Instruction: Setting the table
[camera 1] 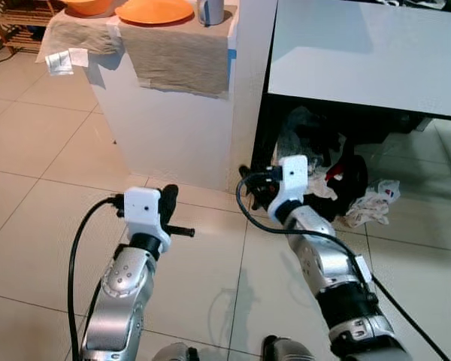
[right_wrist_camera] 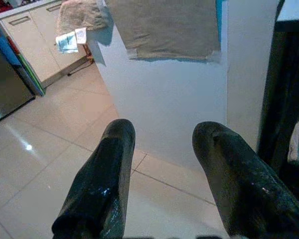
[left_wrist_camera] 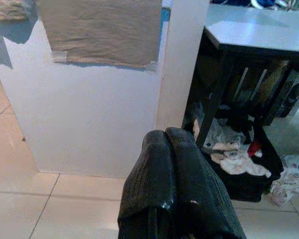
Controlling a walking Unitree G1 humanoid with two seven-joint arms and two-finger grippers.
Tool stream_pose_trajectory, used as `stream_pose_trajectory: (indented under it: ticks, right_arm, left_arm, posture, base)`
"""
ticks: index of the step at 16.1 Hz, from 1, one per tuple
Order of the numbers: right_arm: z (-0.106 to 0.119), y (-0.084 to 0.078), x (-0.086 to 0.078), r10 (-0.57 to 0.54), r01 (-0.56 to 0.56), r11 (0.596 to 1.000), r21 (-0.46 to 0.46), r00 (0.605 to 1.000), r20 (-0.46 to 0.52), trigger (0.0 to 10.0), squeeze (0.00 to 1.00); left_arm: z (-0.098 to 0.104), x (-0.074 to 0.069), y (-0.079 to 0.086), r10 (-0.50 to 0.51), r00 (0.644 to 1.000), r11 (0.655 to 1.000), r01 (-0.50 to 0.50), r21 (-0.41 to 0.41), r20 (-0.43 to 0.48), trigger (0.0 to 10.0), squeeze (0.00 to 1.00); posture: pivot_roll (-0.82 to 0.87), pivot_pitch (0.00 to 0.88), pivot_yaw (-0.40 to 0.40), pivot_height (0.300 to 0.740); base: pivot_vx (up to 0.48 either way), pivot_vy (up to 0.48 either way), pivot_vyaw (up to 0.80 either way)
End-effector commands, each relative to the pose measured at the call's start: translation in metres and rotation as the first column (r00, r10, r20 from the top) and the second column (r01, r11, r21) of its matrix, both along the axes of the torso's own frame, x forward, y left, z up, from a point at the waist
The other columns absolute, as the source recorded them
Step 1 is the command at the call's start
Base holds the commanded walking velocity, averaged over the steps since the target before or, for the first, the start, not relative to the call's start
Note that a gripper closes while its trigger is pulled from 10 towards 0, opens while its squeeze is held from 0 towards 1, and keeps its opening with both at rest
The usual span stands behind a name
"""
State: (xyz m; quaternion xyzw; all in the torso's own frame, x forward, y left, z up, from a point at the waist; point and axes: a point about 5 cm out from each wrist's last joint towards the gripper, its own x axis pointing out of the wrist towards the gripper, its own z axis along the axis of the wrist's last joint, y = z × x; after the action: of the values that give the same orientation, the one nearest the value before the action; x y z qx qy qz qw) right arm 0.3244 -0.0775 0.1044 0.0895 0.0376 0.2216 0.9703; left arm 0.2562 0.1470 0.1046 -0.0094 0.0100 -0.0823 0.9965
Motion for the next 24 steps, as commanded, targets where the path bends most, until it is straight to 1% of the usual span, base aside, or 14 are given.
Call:
stream_pose_trajectory:
  ticks: [1, 3, 7, 9, 10, 11, 12, 13, 15, 19, 20, 21, 23, 24]
  right_arm:
    - [-0.008, -0.003, -0.004, -0.024, 0.024, 1.0, -0.001, 0.999, -0.022, 10.0, 0.0]
    - [-0.017, -0.003, -0.007, -0.028, 0.028, 1.0, -0.001, 0.998, -0.049, 10.0, 0.0]
    - [-0.018, 0.0, -0.006, -0.009, 0.009, 1.0, -0.01, 0.999, -0.051, 10.0, 0.0]
    - [-0.017, 0.001, -0.006, -0.004, 0.004, 1.0, -0.009, 0.999, -0.046, 10.0, 0.0]
    - [-0.015, 0.001, -0.005, -0.001, 0.001, 1.0, -0.006, 0.999, -0.04, 10.0, 0.0]
    - [-0.013, 0.0, -0.003, -0.006, 0.006, 1.0, -0.005, 0.999, -0.033, 10.0, 0.0]
    - [-0.013, -0.001, -0.003, -0.006, 0.006, 1.0, -0.009, 0.999, -0.033, 10.0, 0.0]
    - [-0.016, -0.003, -0.006, -0.009, 0.009, 1.0, -0.011, 0.999, -0.045, 10.0, 0.0]
    - [-0.02, -0.005, -0.008, -0.002, 0.001, 1.0, -0.025, 0.999, -0.053, 10.0, 0.0]
    - [-0.025, -0.008, -0.01, -0.006, 0.003, 0.999, -0.049, 0.998, -0.062, 10.0, 0.0]
    - [-0.037, -0.013, -0.016, 0.003, -0.012, 0.994, -0.109, 0.996, -0.085, 10.0, 0.0]
    - [-0.043, -0.015, -0.02, 0.01, -0.023, 0.99, -0.142, 0.996, -0.091, 10.0, 0.0]
    - [-0.049, -0.023, -0.037, 0.035, -0.051, 0.986, -0.157, 0.994, -0.101, 10.0, 0.0]
    - [-0.047, -0.026, -0.046, 0.059, -0.074, 0.982, -0.171, 0.994, -0.09, 10.0, 0.0]
  left_arm:
    - [-0.005, -0.006, 0.004, 0.007, 1.0, 1.0, -0.007, 0.013, -0.03, 10.0, 0.0]
    - [-0.003, -0.004, 0.003, -0.003, 1.0, 1.0, 0.003, 0.021, -0.023, 10.0, 0.0]
    - [0.005, 0.002, 0.009, 0.009, 1.0, 1.0, -0.009, 0.023, 0.011, 10.0, 0.0]
    - [0.02, 0.003, 0.011, 0.008, 0.997, 1.0, -0.009, 0.018, 0.075, 10.0, 0.0]
    - [0.035, 0.004, 0.011, 0.002, 0.992, 1.0, -0.003, 0.011, 0.128, 10.0, 0.0]
    - [0.061, 0.01, 0.011, -0.001, 0.978, 0.999, 0.009, -0.036, 0.211, 10.0, 0.0]
    - [0.06, 0.011, 0.012, -0.002, 0.978, 0.999, 0.009, -0.032, 0.207, 10.0, 0.0]
    - [0.045, 0.011, 0.014, 0.008, 0.989, 1.0, -0.007, -0.009, 0.151, 10.0, 0.0]
    - [0.028, 0.007, 0.011, 0.012, 0.997, 1.0, -0.011, -0.013, 0.082, 10.0, 0.0]
    - [0.008, -0.001, 0.008, 0.004, 1.0, 1.0, -0.003, -0.029, 0.013, 10.0, 0.0]
    - [-0.006, -0.004, 0.008, 0.002, 1.0, 1.0, -0.002, -0.003, -0.03, 10.0, 0.0]
    - [-0.012, -0.007, 0.009, 0.003, 0.999, 1.0, -0.002, 0.02, -0.046, 10.0, 0.0]
    - [-0.023, -0.019, 0.011, 0.012, 0.997, 1.0, -0.011, 0.019, -0.082, 10.0, 0.0]
    - [-0.027, -0.027, 0.012, 0.013, 0.995, 1.0, -0.013, 0.003, -0.101, 10.0, 0.0]
  posture:
    - [-0.02, 0.116, 0.059, 0.74]
    - [0.01, 0.101, 0.047, 0.74]
    - [0.02, 0.092, 0.036, 0.74]
    - [0.01, 0.102, 0.037, 0.74]
    - [0.01, 0.108, 0.035, 0.74]
    - [0.01, 0.117, 0.032, 0.74]
    - [0.01, 0.123, 0.032, 0.74]
    - [0.01, 0.118, 0.023, 0.74]
    - [0.0, 0.115, 0.023, 0.74]
    - [-0.02, 0.112, 0.017, 0.74]
    - [-0.01, 0.105, 0.011, 0.74]
    - [-0.01, 0.106, 0.01, 0.74]
    - [-0.02, 0.111, 0.003, 0.74]
    - [-0.02, 0.117, 0.006, 0.74]
  base:
    - [0.0, 0.0, 0.0]
    - [0.0, 0.0, 0.0]
    - [0.0, 0.0, 0.0]
    - [0.0, 0.0, 0.0]
    - [0.0, 0.0, 0.0]
    - [0.0, 0.0, 0.0]
    - [0.0, 0.0, 0.0]
    - [0.0, 0.0, 0.0]
    - [0.0, 0.0, 0.0]
    - [0.0, 0.0, 0.0]
    - [0.0, 0.0, 0.0]
    - [0.0, 0.0, 0.0]
    - [0.0, 0.0, 0.0]
    - [0.0, 0.0, 0.0]
